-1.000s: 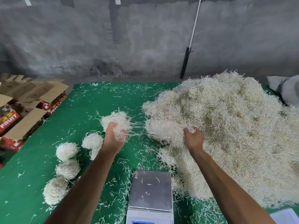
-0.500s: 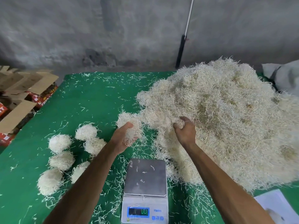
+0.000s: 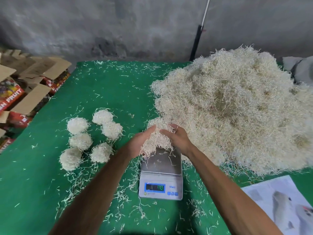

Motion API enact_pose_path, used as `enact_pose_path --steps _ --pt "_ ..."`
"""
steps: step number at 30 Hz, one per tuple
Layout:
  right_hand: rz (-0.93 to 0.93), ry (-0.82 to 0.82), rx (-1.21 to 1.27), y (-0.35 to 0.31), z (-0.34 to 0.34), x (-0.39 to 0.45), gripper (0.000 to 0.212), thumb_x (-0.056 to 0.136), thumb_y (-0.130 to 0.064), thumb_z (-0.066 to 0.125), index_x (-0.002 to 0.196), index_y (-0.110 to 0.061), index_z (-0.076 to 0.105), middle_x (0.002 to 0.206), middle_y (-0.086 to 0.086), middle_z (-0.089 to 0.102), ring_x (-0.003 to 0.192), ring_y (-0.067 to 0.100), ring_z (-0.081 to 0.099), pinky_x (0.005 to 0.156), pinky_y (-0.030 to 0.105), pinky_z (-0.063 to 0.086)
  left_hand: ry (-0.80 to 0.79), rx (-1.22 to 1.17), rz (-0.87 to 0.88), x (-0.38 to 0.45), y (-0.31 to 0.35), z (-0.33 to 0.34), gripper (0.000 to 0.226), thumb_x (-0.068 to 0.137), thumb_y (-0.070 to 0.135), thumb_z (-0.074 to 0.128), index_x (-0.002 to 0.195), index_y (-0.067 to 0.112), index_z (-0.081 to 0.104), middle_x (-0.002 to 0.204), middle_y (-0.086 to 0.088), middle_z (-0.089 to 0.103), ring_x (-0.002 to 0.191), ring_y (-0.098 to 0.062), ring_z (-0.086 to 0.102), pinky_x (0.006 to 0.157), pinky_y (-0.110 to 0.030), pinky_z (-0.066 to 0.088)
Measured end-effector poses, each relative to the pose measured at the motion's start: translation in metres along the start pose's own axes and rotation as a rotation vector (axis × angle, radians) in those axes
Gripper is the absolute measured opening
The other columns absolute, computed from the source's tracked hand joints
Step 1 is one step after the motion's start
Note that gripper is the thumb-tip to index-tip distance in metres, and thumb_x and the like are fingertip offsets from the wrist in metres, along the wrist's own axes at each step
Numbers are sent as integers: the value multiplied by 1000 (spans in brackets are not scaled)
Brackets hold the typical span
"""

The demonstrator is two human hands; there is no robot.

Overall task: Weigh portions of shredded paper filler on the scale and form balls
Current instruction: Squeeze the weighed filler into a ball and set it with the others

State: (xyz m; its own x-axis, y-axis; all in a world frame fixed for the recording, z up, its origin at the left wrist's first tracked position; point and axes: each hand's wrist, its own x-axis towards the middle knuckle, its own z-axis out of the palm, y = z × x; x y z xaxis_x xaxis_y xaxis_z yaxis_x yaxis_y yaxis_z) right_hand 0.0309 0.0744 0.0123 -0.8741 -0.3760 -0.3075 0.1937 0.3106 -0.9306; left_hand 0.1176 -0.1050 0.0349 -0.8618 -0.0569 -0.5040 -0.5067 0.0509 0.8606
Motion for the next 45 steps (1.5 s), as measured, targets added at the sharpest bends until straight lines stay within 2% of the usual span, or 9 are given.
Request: enact_pose_path --steps 3,6,9,13,16,23,32,40,45 --pt "39 -56 -238 25 1 -6 81 92 -61 68 152 -13 43 88 1 70 68 12 65 75 33 55 70 143 -29 -3 -28 -12 94 58 97 54 132 38 60 145 -3 53 122 -14 59 104 -38 49" --pt "73 -34 -672 49 -4 -9 63 95 -69 57 125 -13 62 80 4 66 61 12 60 74 33 58 156 185 -151 1 -47 -19 92 72 82 63 139 21 54 141 -9 53 120 -25 56 93 -44 55" --pt "43 91 -705 53 -9 -14 74 93 -78 44 120 -15 69 68 2 66 47 9 57 57 24 51 223 166 -153 4 -54 -19 82 82 72 61 138 13 51 134 -9 55 115 -23 57 88 -41 56" --pt "-20 165 -658 45 -11 -19 82 95 -79 38 132 -11 64 98 10 76 67 8 67 54 21 38 313 159 -121 5 -57 -15 54 88 65 60 108 14 60 121 -11 65 108 -23 63 93 -43 54" --pt "-21 163 -609 45 -11 -23 81 96 -77 39 136 -10 60 114 19 74 92 24 74 58 26 48 329 159 -84 1 -57 -11 57 90 62 59 116 12 62 111 -7 67 102 -19 64 101 -49 50" --pt "-5 136 -590 48 -7 -28 69 97 -73 44 128 -15 61 112 9 72 74 11 60 62 27 41 298 134 -61 -6 -63 -9 46 89 64 59 109 23 64 113 -2 68 104 -18 64 99 -47 52" --pt "-6 120 -571 49 -10 -32 67 97 -73 45 127 -14 58 103 4 66 85 17 60 78 32 47 301 142 -71 -10 -65 -13 45 87 68 58 101 25 62 115 -5 69 103 -18 65 98 -46 52" --pt "-17 130 -569 49 -14 -33 56 95 -77 44 104 -22 55 106 12 72 83 18 66 73 33 50 306 150 -85 -16 -63 -10 66 89 65 58 133 16 58 133 -3 62 119 -22 59 108 -51 45" --pt "1 127 -562 47 -14 -27 71 95 -76 44 123 -13 60 106 12 72 80 16 65 66 29 45 313 157 -109 -17 -60 -9 66 90 64 57 133 14 58 127 -4 64 114 -23 60 107 -52 45"
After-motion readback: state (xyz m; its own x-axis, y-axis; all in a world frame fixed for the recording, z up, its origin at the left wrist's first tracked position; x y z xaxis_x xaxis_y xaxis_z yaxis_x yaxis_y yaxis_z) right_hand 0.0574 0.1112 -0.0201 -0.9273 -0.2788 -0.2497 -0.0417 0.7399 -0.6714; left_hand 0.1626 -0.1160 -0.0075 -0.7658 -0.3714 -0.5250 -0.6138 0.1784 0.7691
